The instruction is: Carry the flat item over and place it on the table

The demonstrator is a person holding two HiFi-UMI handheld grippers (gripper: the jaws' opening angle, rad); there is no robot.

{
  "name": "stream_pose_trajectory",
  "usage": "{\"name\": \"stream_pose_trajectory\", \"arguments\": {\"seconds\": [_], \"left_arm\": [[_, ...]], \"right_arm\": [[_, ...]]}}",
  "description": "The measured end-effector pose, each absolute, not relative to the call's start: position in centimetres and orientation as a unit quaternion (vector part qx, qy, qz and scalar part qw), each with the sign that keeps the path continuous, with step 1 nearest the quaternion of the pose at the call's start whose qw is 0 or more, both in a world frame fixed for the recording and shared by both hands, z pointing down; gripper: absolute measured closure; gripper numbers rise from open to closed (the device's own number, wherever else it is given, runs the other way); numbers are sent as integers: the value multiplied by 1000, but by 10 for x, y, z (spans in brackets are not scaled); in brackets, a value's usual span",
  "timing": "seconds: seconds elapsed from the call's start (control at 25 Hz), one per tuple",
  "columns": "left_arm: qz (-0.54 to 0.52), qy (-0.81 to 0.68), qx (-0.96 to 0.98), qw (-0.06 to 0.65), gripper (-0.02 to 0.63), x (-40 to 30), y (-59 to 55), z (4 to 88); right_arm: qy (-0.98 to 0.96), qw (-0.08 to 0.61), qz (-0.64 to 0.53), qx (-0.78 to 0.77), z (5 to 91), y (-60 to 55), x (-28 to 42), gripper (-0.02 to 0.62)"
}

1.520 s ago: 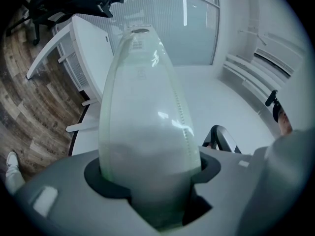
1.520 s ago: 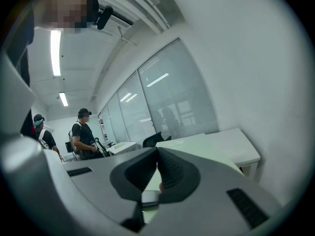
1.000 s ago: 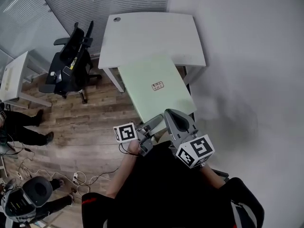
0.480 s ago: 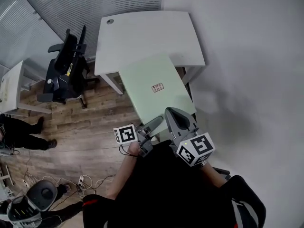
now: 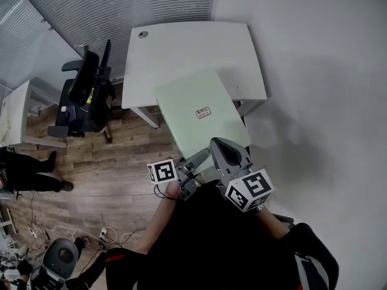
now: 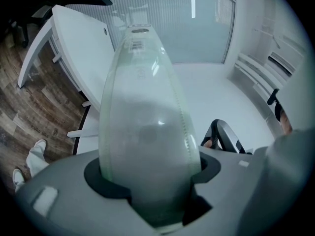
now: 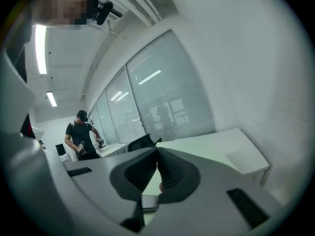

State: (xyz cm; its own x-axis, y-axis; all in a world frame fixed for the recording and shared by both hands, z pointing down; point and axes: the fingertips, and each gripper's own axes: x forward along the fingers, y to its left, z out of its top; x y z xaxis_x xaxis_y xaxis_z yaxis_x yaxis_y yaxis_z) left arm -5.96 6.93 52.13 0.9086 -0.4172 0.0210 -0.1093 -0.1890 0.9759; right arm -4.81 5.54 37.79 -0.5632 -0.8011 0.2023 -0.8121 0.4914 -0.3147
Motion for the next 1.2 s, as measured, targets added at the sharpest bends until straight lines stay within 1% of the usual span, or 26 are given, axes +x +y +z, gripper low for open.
{"name": "stream_pose_trajectory", "arguments": {"seconds": [0.24,0.52,0.72,1.2], "left_arm": [[-122,-183,759,613,293,-53,40,504],[-129,-203,754,611,293,-43,-19,491],[-135,-219,751,608,293,-29,-69,509],[-123,-241,748,606,293,-24,-91,493]], "right_arm": [[-872,16,192,450,359,25,-45,594],[-883,19,187,430,343,-38,-36,594],[-891,24,180,416,362,-88,-23,594],[-885,29,179,428,343,-111,-5,594]]}}
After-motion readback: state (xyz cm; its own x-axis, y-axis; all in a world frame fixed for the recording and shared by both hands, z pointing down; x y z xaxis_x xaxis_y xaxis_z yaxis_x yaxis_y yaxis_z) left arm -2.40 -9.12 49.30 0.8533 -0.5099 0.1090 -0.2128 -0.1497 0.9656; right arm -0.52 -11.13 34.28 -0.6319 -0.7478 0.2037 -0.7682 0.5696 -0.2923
